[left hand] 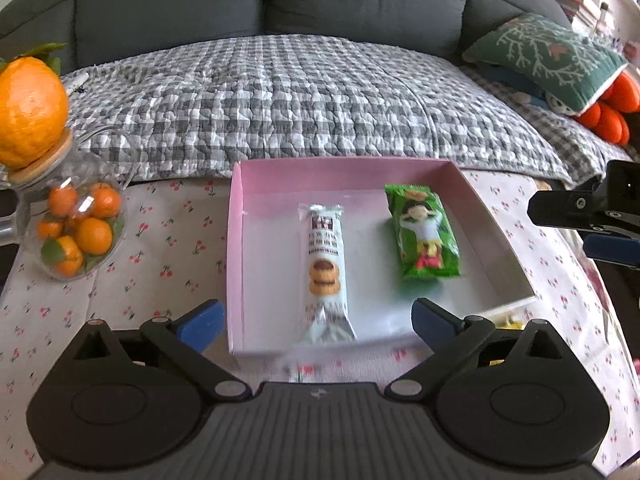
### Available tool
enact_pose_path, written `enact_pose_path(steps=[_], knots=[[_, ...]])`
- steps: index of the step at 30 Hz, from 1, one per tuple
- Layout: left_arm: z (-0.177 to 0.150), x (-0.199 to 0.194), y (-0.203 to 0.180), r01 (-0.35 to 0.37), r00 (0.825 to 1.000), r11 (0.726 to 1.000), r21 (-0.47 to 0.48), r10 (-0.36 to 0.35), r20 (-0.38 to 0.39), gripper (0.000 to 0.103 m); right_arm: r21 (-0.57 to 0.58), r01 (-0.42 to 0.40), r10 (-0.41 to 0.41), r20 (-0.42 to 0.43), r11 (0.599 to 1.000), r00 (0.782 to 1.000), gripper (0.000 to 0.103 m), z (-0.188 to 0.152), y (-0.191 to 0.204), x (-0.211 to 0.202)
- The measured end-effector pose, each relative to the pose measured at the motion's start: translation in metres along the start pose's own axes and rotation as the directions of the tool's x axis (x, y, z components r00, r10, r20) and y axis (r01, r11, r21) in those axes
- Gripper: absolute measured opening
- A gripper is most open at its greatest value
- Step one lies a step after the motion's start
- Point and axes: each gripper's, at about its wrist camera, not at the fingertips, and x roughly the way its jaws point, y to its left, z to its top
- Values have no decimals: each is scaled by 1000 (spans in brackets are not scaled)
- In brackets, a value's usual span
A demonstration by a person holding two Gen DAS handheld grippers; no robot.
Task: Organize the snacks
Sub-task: 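Withdraw both tools from the box back toward the snack pile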
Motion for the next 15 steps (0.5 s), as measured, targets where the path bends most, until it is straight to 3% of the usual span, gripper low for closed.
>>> enact_pose_path(steps=[10, 15], knots=[[-24, -32, -10, -27, 999, 999, 36, 28, -26, 102, -97, 42, -37, 58, 994, 998, 99, -28, 0, -41], [-40, -40, -9, -34, 998, 999, 39, 36, -46, 102, -125, 42, -38, 37, 991, 999, 99, -43, -2, -48]])
